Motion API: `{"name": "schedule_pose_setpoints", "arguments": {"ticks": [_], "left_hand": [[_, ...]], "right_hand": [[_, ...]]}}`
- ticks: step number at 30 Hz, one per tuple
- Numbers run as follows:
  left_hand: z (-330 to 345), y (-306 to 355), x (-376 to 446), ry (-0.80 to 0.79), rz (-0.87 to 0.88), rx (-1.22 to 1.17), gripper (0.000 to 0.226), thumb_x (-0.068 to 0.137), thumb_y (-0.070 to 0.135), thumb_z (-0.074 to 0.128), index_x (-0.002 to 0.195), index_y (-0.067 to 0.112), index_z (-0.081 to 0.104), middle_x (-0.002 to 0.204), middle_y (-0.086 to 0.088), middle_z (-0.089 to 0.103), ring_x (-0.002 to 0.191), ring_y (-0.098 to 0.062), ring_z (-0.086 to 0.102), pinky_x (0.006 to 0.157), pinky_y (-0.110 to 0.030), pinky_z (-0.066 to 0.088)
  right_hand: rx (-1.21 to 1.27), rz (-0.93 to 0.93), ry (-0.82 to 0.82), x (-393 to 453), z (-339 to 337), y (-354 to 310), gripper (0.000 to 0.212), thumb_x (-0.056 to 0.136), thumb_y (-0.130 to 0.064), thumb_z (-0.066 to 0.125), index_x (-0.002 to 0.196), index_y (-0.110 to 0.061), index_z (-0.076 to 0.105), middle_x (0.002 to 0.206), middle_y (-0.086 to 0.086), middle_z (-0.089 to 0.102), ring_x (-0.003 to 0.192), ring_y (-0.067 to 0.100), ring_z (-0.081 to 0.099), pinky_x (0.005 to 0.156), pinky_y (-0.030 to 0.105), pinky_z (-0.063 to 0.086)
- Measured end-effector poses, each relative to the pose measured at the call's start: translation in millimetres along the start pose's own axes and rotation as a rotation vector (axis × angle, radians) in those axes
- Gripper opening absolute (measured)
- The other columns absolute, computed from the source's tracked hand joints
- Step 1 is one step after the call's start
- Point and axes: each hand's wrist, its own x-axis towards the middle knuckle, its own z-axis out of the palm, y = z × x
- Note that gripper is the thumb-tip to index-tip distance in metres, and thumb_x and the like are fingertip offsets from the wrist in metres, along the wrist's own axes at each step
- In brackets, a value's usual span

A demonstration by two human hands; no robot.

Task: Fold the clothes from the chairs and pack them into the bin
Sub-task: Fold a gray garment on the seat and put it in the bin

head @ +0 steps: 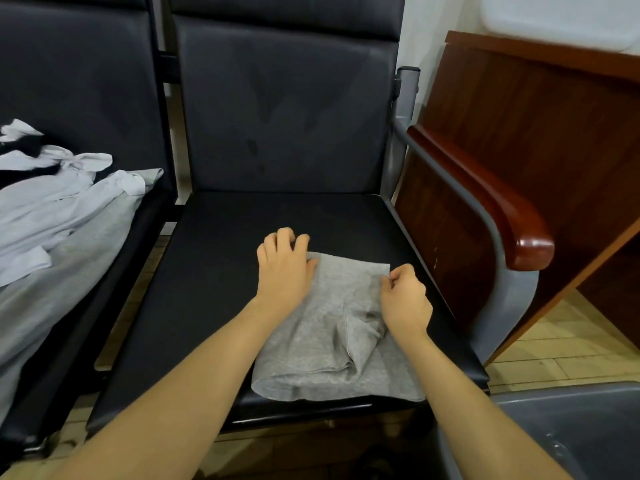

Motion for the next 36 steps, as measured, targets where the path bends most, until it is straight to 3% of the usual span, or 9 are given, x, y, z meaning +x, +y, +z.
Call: {"name": "schedule_pose_setpoints", "arguments": {"ticks": [2, 5, 9, 12, 16, 20, 24, 33, 36], "left_hand": [[-1.5, 6.6, -8.6, 0.057, 0.159, -0.021, 0.028, 0.085, 0.031, 0.057, 0.107, 0.015, 0.063, 0.109, -0.009, 0.055, 0.1, -0.03, 0.053, 0.083, -0.042, 0.042], [-5.7, 8.2, -24.8, -0.208, 0.256, -0.072, 0.055, 0.093, 0.048, 0.021, 0.127, 0.023, 0.055, 0.131, 0.0, 0.052, 0.12, -0.024, 0.049, 0.1, -0.037, 0.03], [3.3, -2.2, -39.8, -0.444, 0.163, -0.008, 0.053, 0.099, 0.049, 0.007, 0.15, 0.035, 0.009, 0.159, 0.006, 0.006, 0.146, -0.016, 0.004, 0.117, -0.034, 0.002], [0.4, -5.7, -36.1, -0.501, 0.075, -0.027, 0.051, 0.1, 0.047, 0.013, 0.149, 0.04, 0.0, 0.159, 0.005, -0.002, 0.146, -0.014, -0.005, 0.117, -0.037, -0.005], [1.5, -17.9, -20.2, -0.557, -0.018, -0.027, 0.051, 0.099, 0.05, 0.013, 0.147, 0.044, -0.003, 0.159, 0.003, -0.006, 0.145, -0.014, -0.009, 0.116, -0.041, -0.009], [-9.2, -26.1, -18.0, -0.576, -0.017, -0.068, 0.054, 0.1, 0.048, 0.016, 0.149, 0.038, -0.003, 0.159, 0.0, -0.005, 0.145, -0.016, -0.011, 0.115, -0.041, -0.012], [-40.7, -23.5, -41.0, -0.557, 0.079, -0.108, 0.052, 0.101, 0.045, 0.024, 0.15, 0.033, 0.013, 0.159, 0.003, -0.001, 0.146, -0.017, -0.007, 0.115, -0.039, -0.008], [-82.2, -16.5, -104.8, -0.498, 0.169, -0.149, 0.05, 0.097, 0.049, 0.037, 0.143, 0.03, 0.037, 0.155, 0.009, 0.024, 0.14, -0.011, 0.024, 0.111, -0.029, 0.018], [-70.5, -15.8, -114.0, -0.396, 0.165, -0.188, 0.043, 0.096, 0.047, 0.042, 0.137, 0.032, 0.047, 0.147, 0.011, 0.039, 0.134, -0.009, 0.034, 0.108, -0.027, 0.022]], "right_hand": [[-0.056, -0.028, 0.025, 0.5, 3.6, -1.7, 0.006, 0.095, -0.022, 0.052, 0.097, -0.017, 0.05, 0.096, 0.002, 0.058, 0.091, 0.023, 0.058, 0.081, 0.038, 0.038], [-0.088, -0.216, 0.128, 0.2, 2.2, -8.0, 0.023, 0.092, -0.018, 0.057, 0.115, -0.015, 0.054, 0.116, 0.006, 0.052, 0.106, 0.025, 0.05, 0.091, 0.038, 0.035], [-0.021, -0.512, -0.205, -8.2, 0.9, -13.6, 0.032, 0.098, -0.023, 0.048, 0.129, -0.016, 0.052, 0.13, 0.0, 0.052, 0.114, 0.016, 0.053, 0.094, 0.03, 0.041], [-0.321, -0.396, -0.502, -5.4, 8.2, -3.1, 0.057, 0.102, -0.044, 0.025, 0.152, -0.018, 0.017, 0.159, -0.001, 0.015, 0.145, 0.013, 0.013, 0.117, 0.033, 0.009], [-0.411, -0.364, -0.568, 8.5, 15.1, -8.8, 0.059, 0.101, -0.047, 0.011, 0.152, -0.021, -0.002, 0.16, -0.004, -0.008, 0.145, 0.009, -0.013, 0.114, 0.038, -0.017], [-0.191, -0.299, -0.584, 6.3, 10.4, -23.2, 0.049, 0.103, -0.043, 0.015, 0.148, -0.029, 0.029, 0.157, -0.011, 0.019, 0.145, 0.004, 0.004, 0.112, 0.041, -0.02], [0.165, -0.341, -0.599, -22.9, -13.7, -25.7, 0.03, 0.099, -0.048, 0.034, 0.11, -0.043, 0.062, 0.113, -0.015, 0.066, 0.118, -0.002, 0.045, 0.107, 0.028, 0.0], [0.134, -0.338, -0.265, -67.6, -42.0, 0.3, 0.015, 0.085, -0.023, 0.068, 0.077, -0.033, 0.061, 0.076, -0.014, 0.054, 0.077, 0.005, 0.053, 0.098, 0.04, 0.035], [0.056, -0.329, -0.099, -82.8, -51.7, 16.6, 0.013, 0.086, -0.023, 0.066, 0.094, -0.032, 0.061, 0.092, -0.014, 0.05, 0.09, 0.007, 0.052, 0.093, 0.027, 0.021]]}}
